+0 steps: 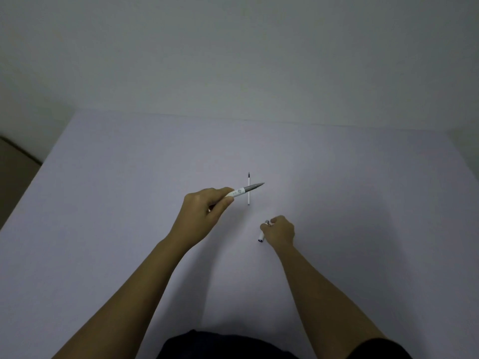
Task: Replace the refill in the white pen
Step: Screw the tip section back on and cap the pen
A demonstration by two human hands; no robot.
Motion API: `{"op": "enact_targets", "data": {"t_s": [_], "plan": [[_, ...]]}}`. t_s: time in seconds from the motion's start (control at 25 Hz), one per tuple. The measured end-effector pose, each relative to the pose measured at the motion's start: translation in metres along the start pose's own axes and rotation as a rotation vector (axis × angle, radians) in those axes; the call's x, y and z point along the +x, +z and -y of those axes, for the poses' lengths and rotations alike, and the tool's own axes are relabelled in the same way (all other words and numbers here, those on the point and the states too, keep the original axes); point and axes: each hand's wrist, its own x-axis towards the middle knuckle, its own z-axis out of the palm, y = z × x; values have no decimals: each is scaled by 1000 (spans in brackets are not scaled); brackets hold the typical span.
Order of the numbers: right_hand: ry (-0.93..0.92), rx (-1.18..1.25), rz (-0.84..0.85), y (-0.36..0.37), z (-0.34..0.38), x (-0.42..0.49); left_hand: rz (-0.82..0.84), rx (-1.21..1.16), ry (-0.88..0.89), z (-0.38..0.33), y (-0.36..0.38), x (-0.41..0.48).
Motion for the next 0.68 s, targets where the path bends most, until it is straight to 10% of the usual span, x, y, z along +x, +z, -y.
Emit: {"op": "enact_targets", "data": {"t_s": [0.32, 0.68], "plan": [[26, 1015, 225, -34, 54, -6, -21, 40, -95, 27, -6, -8], [-118, 1219, 291, -64, 66, -22, 17, 39, -114, 28, -2, 0]]}}
